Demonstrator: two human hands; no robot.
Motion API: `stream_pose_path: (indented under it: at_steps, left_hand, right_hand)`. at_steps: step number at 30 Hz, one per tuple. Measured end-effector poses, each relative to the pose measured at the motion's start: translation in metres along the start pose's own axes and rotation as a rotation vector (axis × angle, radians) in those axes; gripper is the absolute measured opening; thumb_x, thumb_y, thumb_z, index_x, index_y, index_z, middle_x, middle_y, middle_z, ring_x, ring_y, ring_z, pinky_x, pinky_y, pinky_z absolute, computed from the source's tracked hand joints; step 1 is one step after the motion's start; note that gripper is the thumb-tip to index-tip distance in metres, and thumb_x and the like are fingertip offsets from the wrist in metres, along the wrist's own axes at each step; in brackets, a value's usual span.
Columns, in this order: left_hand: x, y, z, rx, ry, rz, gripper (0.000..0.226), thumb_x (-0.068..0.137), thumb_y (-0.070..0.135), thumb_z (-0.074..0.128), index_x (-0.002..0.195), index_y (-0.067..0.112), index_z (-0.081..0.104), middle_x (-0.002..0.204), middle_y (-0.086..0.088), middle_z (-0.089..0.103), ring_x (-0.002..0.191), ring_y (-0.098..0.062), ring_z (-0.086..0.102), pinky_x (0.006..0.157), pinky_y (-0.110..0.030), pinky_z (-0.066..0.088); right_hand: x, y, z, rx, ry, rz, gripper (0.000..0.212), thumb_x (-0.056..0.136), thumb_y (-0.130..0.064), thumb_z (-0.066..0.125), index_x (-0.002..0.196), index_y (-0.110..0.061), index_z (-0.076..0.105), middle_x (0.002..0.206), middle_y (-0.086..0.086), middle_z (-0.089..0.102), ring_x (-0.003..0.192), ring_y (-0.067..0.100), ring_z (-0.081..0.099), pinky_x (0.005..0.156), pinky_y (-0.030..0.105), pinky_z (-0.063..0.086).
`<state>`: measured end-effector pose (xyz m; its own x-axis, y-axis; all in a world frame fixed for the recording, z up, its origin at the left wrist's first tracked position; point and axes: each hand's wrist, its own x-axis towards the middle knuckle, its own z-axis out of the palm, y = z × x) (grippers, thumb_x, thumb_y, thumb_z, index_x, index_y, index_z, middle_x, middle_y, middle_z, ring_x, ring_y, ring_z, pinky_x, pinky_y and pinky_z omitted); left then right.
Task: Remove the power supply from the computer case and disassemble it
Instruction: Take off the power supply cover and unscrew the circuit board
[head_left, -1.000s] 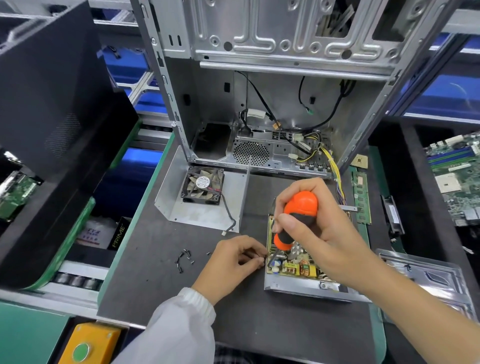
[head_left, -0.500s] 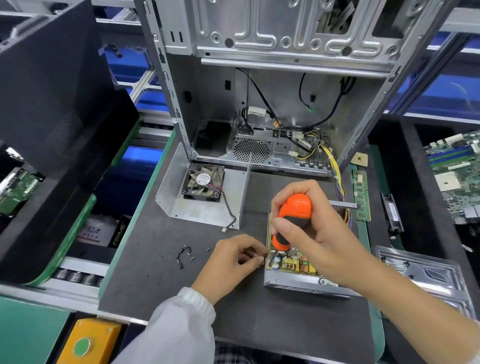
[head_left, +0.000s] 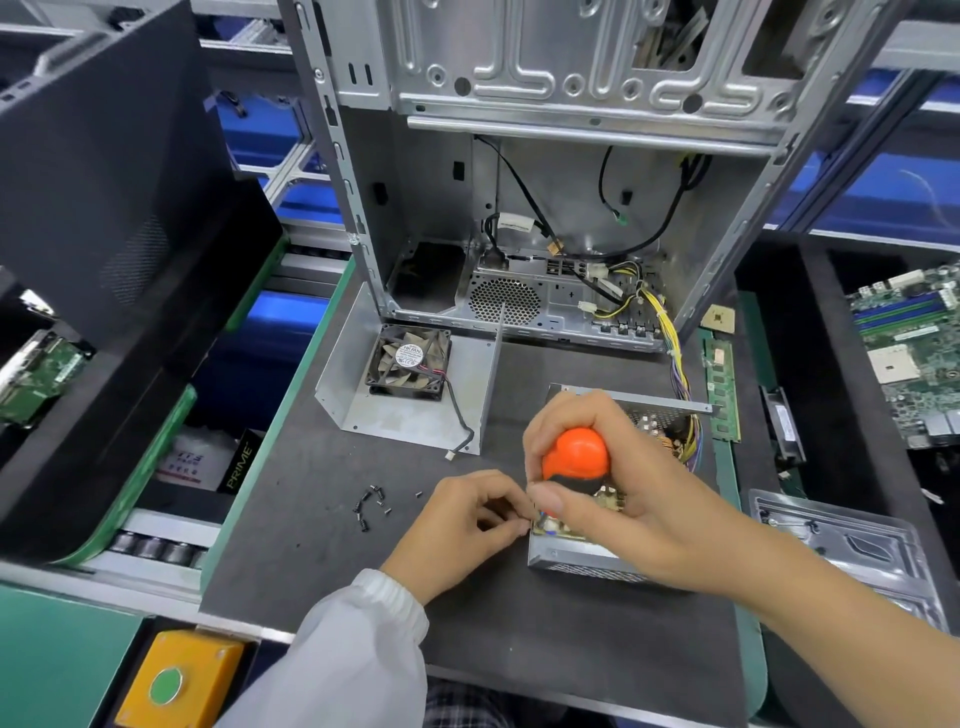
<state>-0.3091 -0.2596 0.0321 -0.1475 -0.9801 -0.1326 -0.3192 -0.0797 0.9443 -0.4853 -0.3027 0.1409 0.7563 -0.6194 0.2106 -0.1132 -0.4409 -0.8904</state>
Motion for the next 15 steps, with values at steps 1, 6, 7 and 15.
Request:
stream_pose_path:
  at_steps: [1,6,7,15]
  left_hand:
    - [0.001,-0.001,0.000,0.014,-0.002,0.000,0.044,0.081,-0.004,0.070,0.078,0.040,0.070,0.082,0.004,0.069,0.076,-0.012,0.067,0.072,-0.021,0.054]
    - [0.006,-0.008,0.000,0.081,-0.059,0.039,0.028,0.081,0.004,0.076,0.081,0.031,0.071,0.089,0.006,0.067,0.077,-0.006,0.063,0.074,-0.021,0.053]
    - [0.007,-0.008,0.000,0.096,-0.064,0.051,0.025,0.081,0.007,0.078,0.081,0.032,0.072,0.089,0.007,0.067,0.078,-0.006,0.064,0.074,-0.019,0.052]
    - [0.008,-0.012,0.007,0.183,-0.019,0.153,0.005,0.081,0.011,0.078,0.086,0.011,0.077,0.088,-0.001,0.070,0.082,-0.014,0.066,0.078,-0.034,0.053]
  right_hand:
    - [0.000,0.000,-0.002,0.054,0.013,0.021,0.017,0.095,-0.033,0.053,0.106,-0.028,0.042,0.096,-0.010,0.053,0.082,0.021,0.054,0.071,0.041,0.048]
    - [-0.001,0.001,-0.005,0.127,0.051,0.069,0.016,0.094,-0.033,0.053,0.107,-0.030,0.043,0.095,-0.004,0.054,0.082,0.026,0.054,0.070,0.055,0.047]
    - [-0.001,0.001,-0.005,0.125,0.053,0.070,0.016,0.094,-0.033,0.053,0.107,-0.031,0.043,0.096,-0.005,0.054,0.083,0.026,0.054,0.071,0.055,0.047]
    - [-0.001,-0.001,-0.003,0.122,0.068,0.070,0.016,0.094,-0.028,0.053,0.106,-0.028,0.043,0.096,-0.008,0.053,0.084,0.024,0.054,0.073,0.051,0.048]
